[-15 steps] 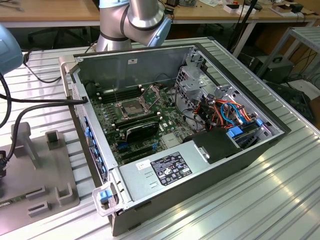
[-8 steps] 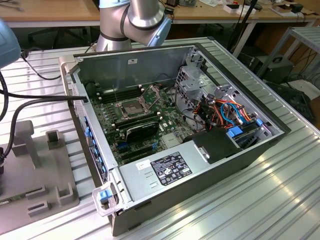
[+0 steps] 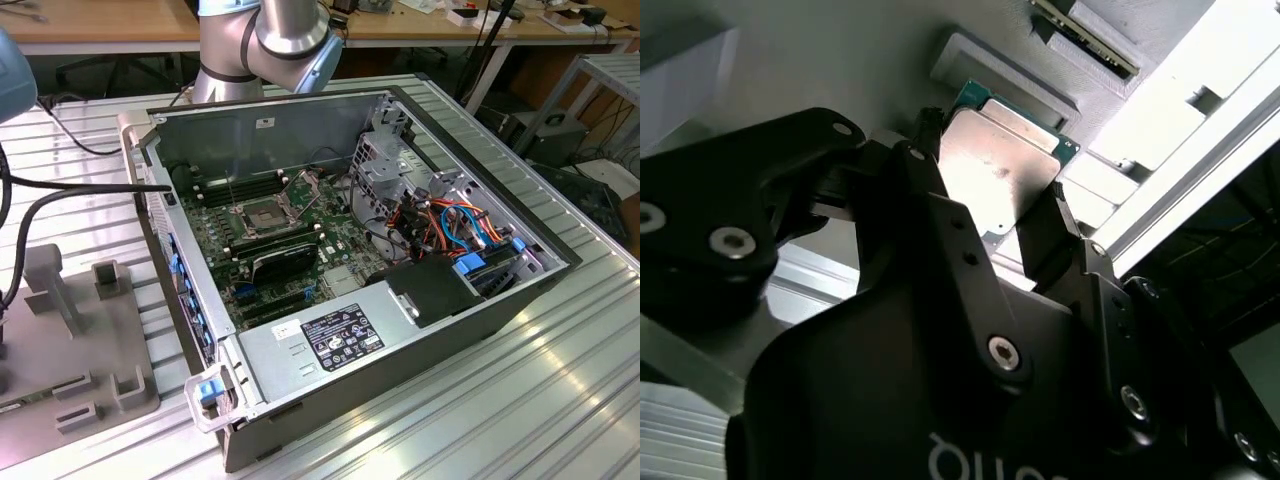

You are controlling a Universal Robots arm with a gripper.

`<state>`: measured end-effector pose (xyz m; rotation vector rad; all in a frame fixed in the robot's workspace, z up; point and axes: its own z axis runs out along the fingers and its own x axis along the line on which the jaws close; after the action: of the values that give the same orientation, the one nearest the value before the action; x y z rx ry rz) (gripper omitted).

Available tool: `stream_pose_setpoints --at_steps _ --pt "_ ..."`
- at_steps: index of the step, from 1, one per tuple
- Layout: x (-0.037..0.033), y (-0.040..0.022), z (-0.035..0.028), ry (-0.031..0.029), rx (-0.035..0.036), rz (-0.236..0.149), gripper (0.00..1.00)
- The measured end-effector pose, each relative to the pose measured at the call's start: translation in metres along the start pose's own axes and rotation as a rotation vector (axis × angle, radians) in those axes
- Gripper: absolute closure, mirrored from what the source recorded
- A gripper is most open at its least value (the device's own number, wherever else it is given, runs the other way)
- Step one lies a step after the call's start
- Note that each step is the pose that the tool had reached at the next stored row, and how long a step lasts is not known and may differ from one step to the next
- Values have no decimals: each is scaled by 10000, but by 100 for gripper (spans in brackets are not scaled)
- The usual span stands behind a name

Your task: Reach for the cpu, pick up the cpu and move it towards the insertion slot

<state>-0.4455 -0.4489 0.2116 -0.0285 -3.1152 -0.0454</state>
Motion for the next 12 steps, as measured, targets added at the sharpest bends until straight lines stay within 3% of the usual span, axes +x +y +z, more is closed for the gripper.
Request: stream_pose_setpoints --at_steps 12 --pt "5 7 -224 -2 -1 -1 45"
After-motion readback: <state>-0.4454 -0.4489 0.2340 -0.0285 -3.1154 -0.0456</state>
